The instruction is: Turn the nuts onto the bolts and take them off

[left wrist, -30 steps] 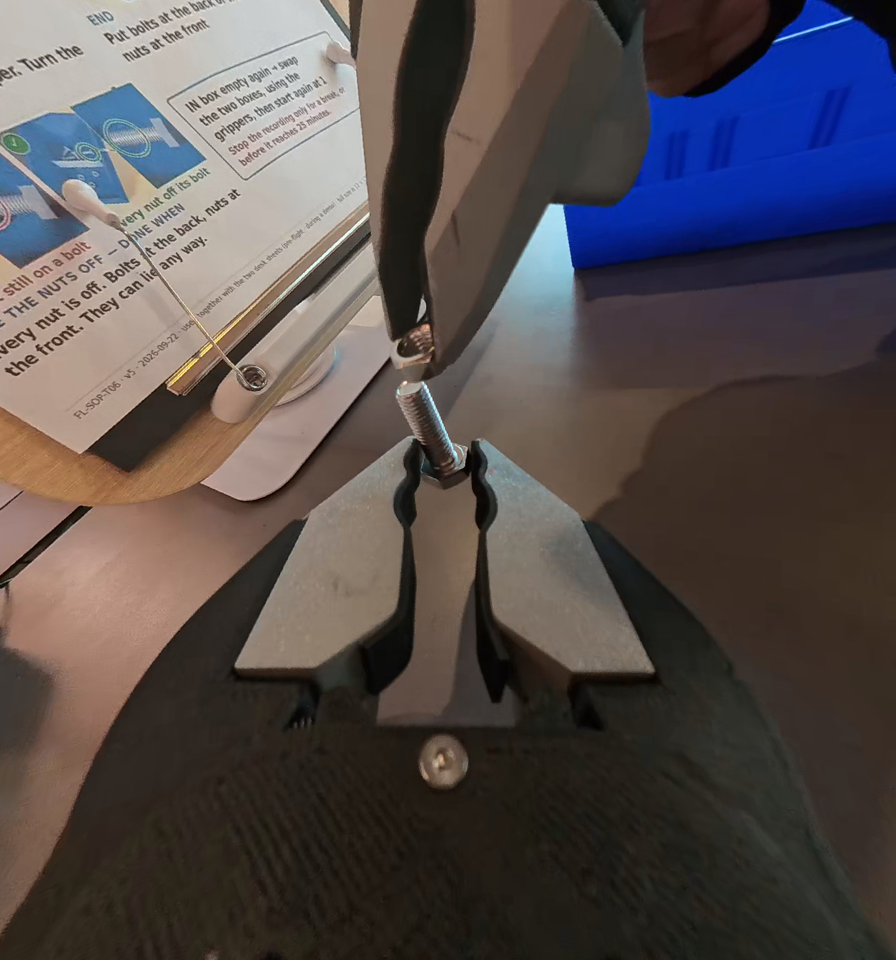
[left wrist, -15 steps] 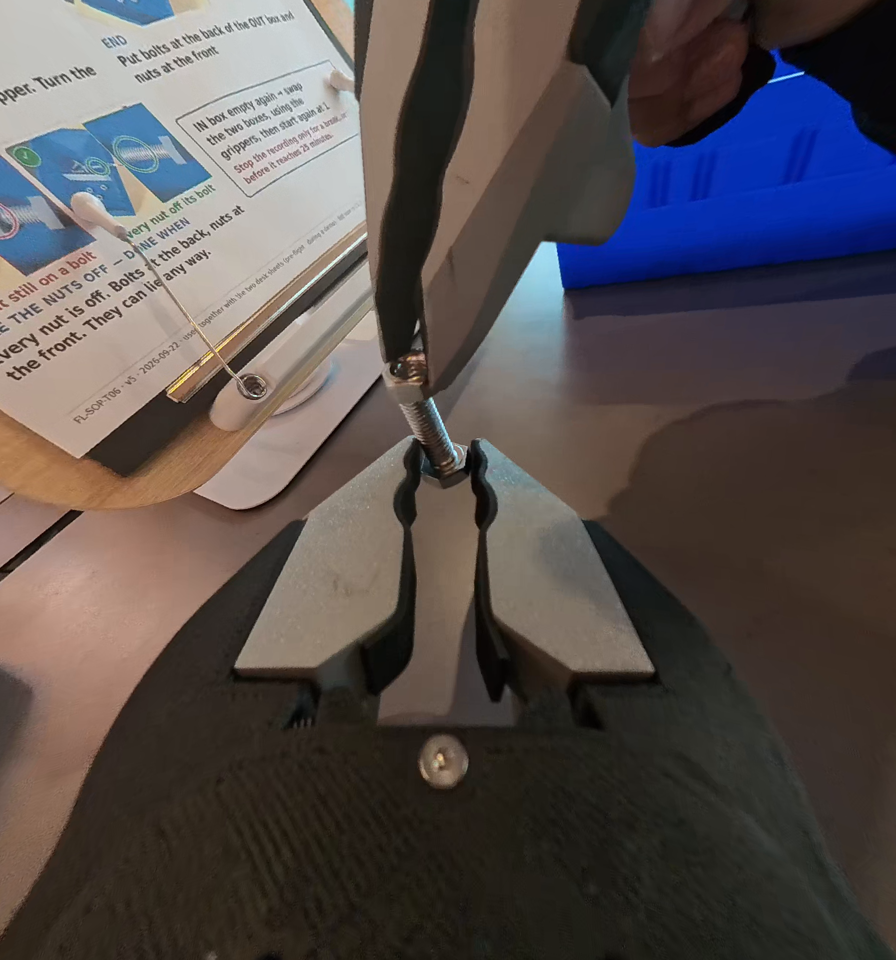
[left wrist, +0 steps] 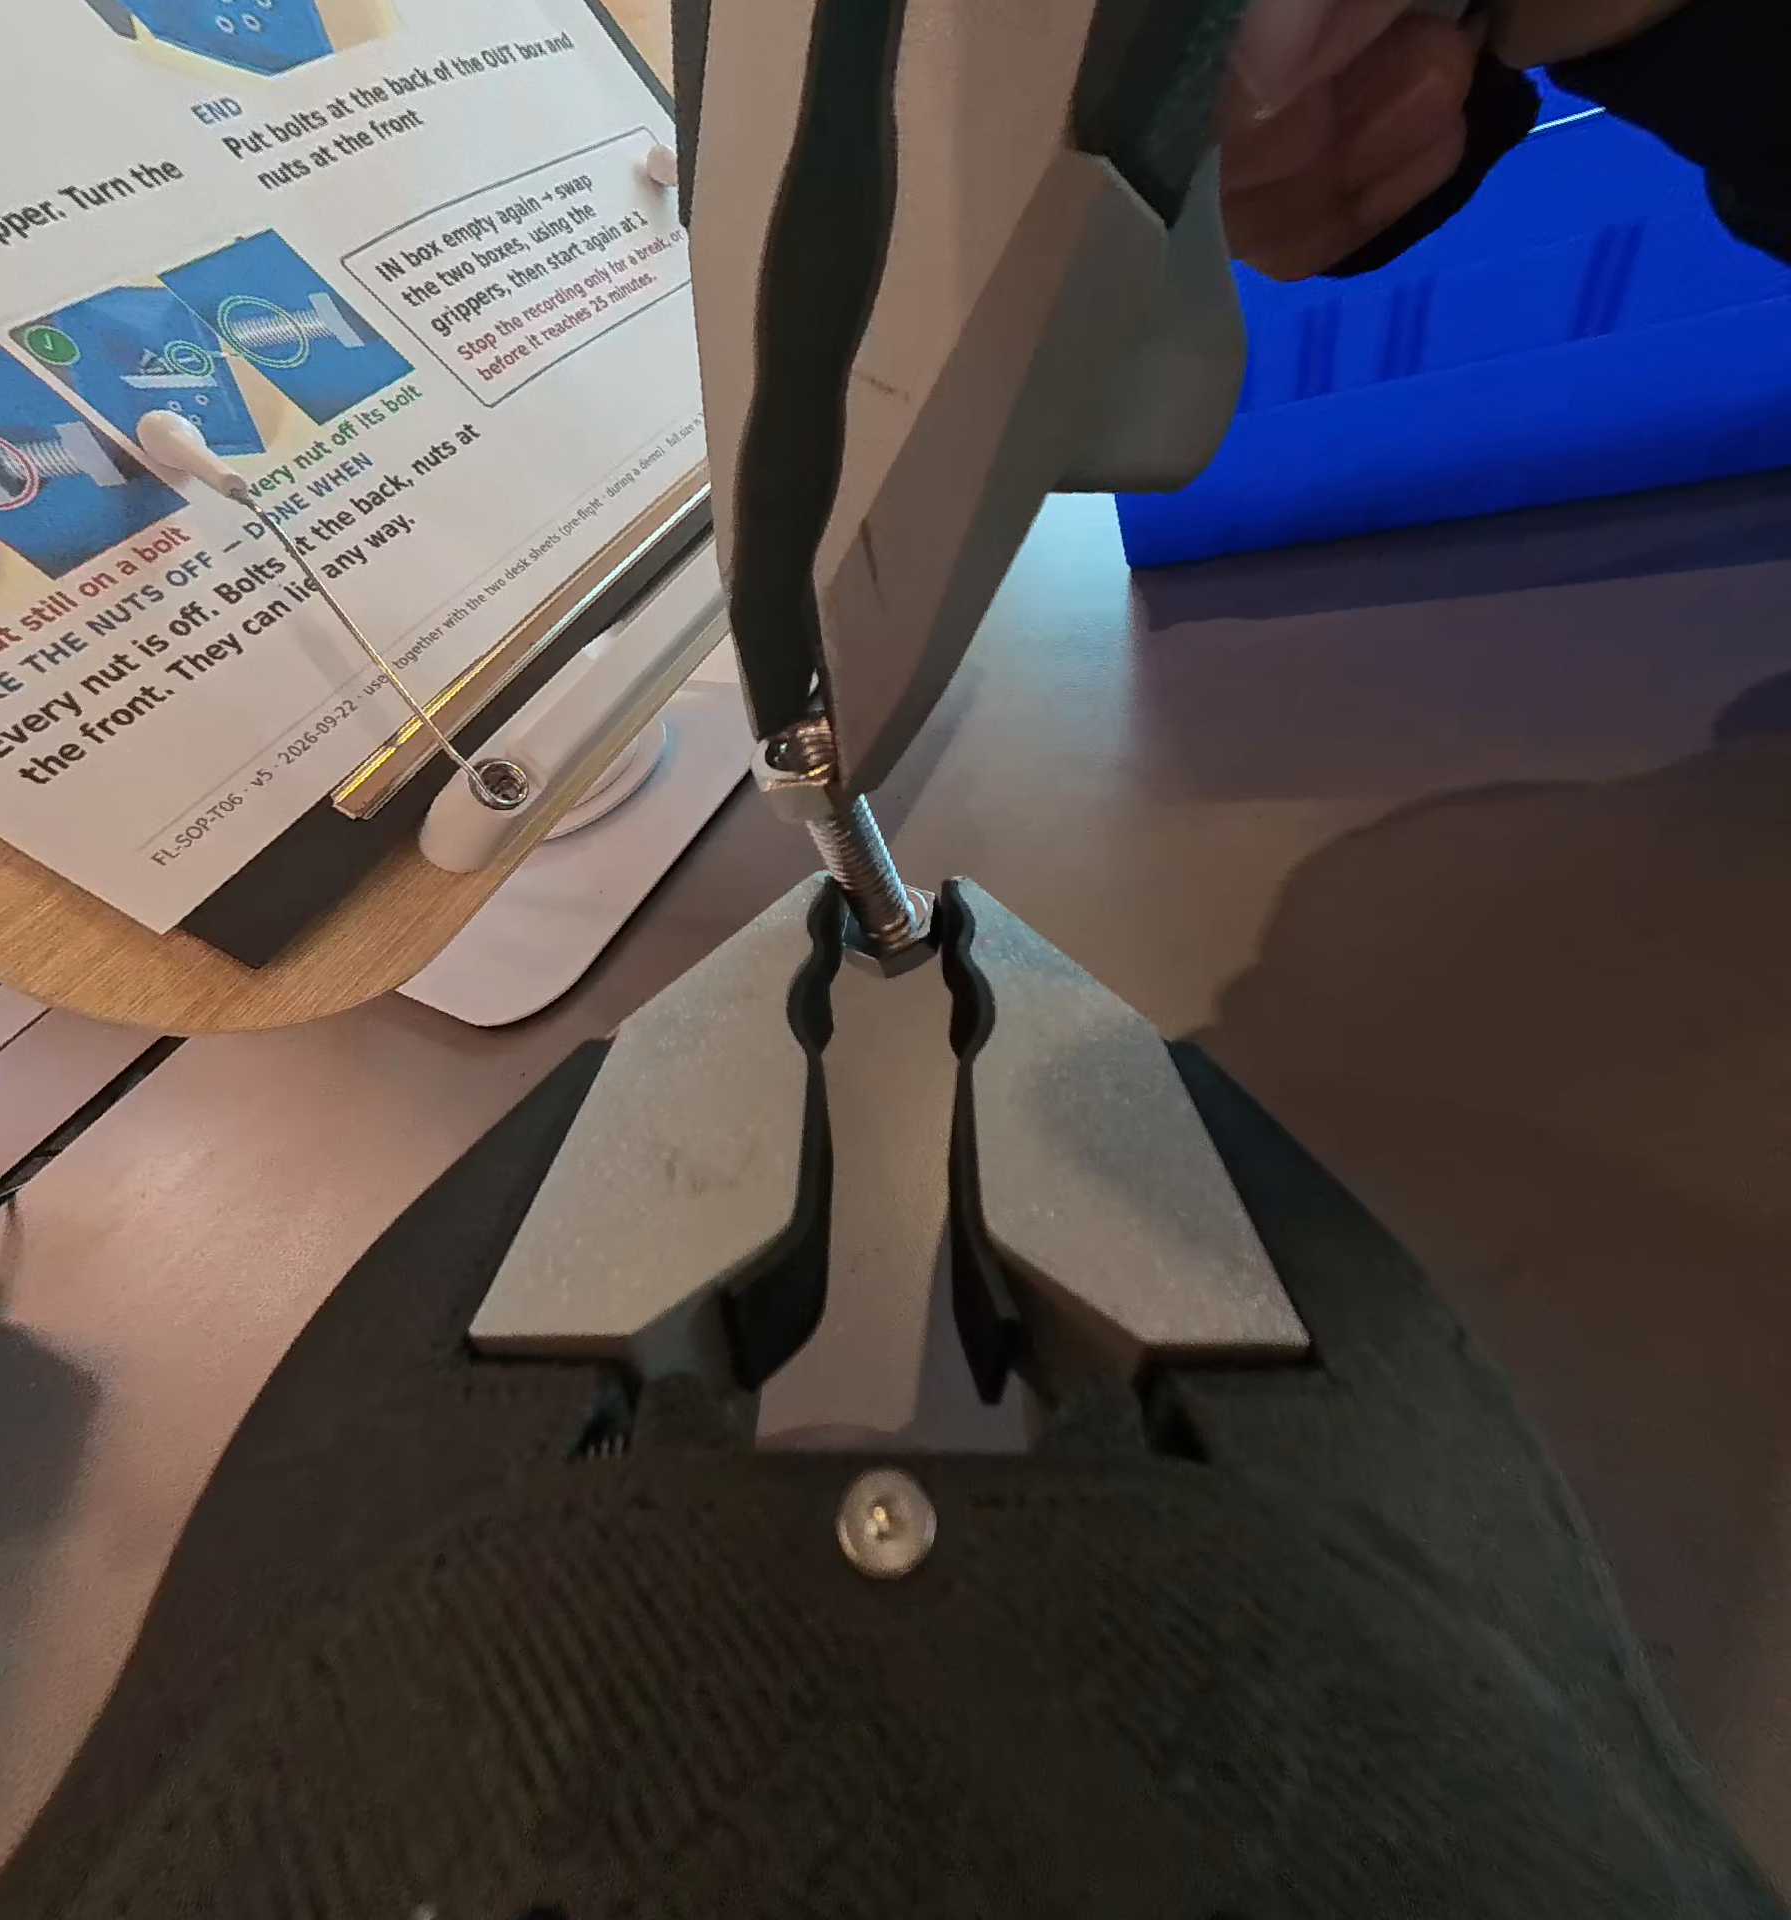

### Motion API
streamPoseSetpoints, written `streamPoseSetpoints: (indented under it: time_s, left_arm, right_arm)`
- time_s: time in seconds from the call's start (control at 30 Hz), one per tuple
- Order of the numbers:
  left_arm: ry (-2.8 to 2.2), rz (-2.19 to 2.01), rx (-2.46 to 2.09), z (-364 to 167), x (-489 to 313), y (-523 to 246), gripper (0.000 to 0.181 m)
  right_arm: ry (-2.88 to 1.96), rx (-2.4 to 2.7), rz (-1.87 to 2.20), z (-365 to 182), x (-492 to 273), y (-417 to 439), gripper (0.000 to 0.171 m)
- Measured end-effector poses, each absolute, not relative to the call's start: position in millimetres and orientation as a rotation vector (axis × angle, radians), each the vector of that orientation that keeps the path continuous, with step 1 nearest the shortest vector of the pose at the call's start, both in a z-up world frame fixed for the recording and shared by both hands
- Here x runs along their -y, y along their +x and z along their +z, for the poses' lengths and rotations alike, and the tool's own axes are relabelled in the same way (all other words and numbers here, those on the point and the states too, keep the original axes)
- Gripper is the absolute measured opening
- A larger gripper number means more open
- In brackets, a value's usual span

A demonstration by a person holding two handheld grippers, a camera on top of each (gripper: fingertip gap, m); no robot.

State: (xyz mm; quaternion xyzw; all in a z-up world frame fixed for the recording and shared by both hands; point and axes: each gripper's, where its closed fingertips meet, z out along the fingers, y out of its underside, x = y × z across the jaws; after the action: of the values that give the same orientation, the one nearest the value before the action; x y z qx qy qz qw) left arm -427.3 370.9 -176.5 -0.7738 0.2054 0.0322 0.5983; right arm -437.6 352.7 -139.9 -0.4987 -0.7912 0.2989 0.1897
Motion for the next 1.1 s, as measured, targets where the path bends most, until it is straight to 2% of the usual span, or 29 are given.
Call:
streamPoseSetpoints:
  time_s: [0.23,0.4,0.6,1.1]
  left_arm:
    - [-1.797,0.077,-0.467,-176.3,-371.1,-429.1,0.017]
    - [-1.804,0.081,-0.473,-177.6,-371.3,-428.1,0.017]
    - [-1.831,0.122,-0.435,-180.2,-372.9,-439.9,0.017]
    - [-1.845,0.127,-0.405,-180.9,-373.0,-445.9,0.017]
  right_arm:
    - [-1.399,2.221,0.862,-137.8,-351.3,-437.4,0.014]
    - [-1.403,2.224,0.861,-139.8,-350.9,-437.8,0.003]
    - [-1.407,2.193,0.829,-135.8,-357.3,-436.6,0.012]
    - [-1.457,1.928,0.771,-87.3,-407.5,-414.0,0.016]
